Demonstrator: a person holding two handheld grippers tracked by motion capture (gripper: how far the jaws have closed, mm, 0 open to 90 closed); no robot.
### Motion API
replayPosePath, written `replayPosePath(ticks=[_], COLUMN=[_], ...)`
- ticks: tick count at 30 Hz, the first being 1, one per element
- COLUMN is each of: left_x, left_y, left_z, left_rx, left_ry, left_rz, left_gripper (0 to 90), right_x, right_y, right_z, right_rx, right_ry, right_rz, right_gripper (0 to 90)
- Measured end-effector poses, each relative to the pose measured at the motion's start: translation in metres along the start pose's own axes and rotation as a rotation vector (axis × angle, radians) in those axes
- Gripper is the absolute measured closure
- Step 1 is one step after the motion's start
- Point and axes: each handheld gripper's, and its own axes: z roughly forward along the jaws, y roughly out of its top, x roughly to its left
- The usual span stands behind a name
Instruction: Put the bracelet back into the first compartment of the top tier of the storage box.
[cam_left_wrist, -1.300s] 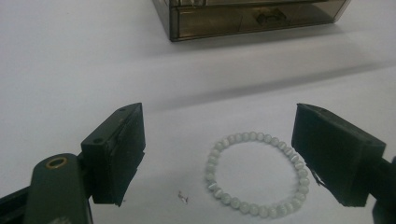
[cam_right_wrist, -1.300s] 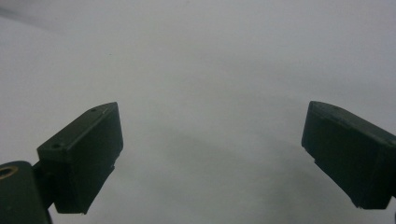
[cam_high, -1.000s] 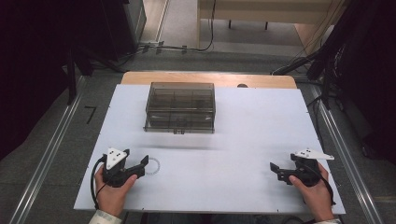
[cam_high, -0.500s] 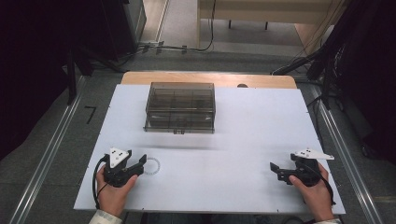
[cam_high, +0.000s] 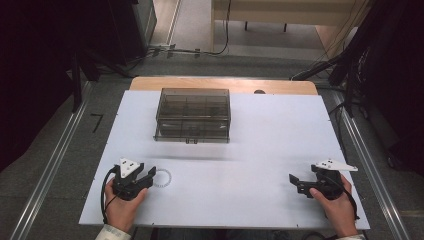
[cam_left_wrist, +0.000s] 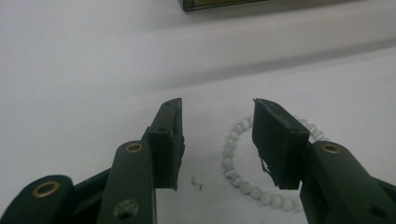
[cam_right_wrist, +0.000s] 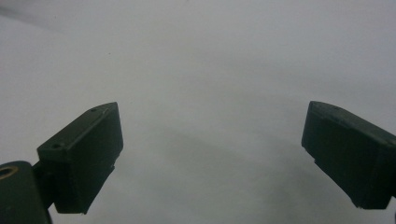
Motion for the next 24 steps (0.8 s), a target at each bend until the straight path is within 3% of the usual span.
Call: replayPosePath(ticks=[24], left_x=[-0.0005], left_y=[-0.0014], left_z=[0.0068], left_rx=[0.064], left_ry=[-0.015], left_rz=[0.018], left_gripper=[73.1], right_x=[-0.0002], right_y=[-0.0001], right_z=[0.0002], right_rx=[0.000], right_ry=[-0.002], right_rz=[-0.001], right_gripper=[3.8])
